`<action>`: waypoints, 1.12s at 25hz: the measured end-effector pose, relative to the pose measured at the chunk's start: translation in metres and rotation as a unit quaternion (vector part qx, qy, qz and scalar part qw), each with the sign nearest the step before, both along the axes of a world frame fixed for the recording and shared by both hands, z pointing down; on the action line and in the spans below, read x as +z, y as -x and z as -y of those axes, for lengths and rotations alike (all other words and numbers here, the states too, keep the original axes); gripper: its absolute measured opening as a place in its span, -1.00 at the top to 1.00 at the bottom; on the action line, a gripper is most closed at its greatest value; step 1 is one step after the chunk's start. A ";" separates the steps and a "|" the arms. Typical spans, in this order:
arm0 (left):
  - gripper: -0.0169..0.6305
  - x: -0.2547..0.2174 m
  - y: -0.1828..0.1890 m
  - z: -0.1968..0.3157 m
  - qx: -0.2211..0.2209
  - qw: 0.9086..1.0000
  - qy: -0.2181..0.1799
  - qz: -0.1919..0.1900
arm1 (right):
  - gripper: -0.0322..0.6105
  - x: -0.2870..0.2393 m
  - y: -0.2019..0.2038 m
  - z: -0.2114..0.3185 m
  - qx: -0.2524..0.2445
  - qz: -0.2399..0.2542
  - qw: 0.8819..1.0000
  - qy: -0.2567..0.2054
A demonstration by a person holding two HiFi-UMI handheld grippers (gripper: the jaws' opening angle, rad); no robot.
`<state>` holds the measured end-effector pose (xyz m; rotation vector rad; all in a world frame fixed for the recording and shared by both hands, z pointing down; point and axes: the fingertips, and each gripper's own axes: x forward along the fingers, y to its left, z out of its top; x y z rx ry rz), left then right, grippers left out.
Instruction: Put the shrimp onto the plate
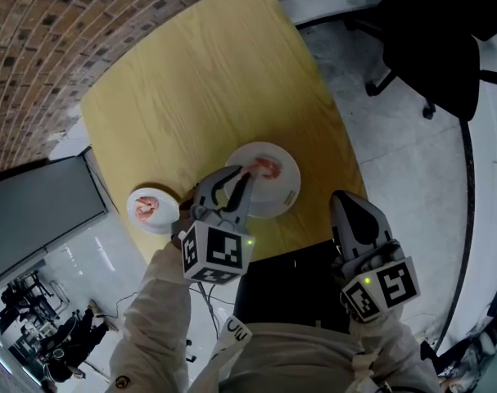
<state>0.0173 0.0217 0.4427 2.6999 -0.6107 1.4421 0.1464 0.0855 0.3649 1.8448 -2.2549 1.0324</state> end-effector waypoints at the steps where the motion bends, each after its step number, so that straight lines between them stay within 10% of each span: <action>1: 0.82 -0.002 0.008 0.001 -0.003 1.000 -0.001 0.004 | 0.82 -0.001 0.005 0.002 -0.004 0.000 1.000 -0.001; 28: 0.60 -0.010 0.220 0.007 -0.130 0.990 -0.012 0.055 | 0.82 -0.020 0.183 0.056 -0.147 0.011 0.989 -0.023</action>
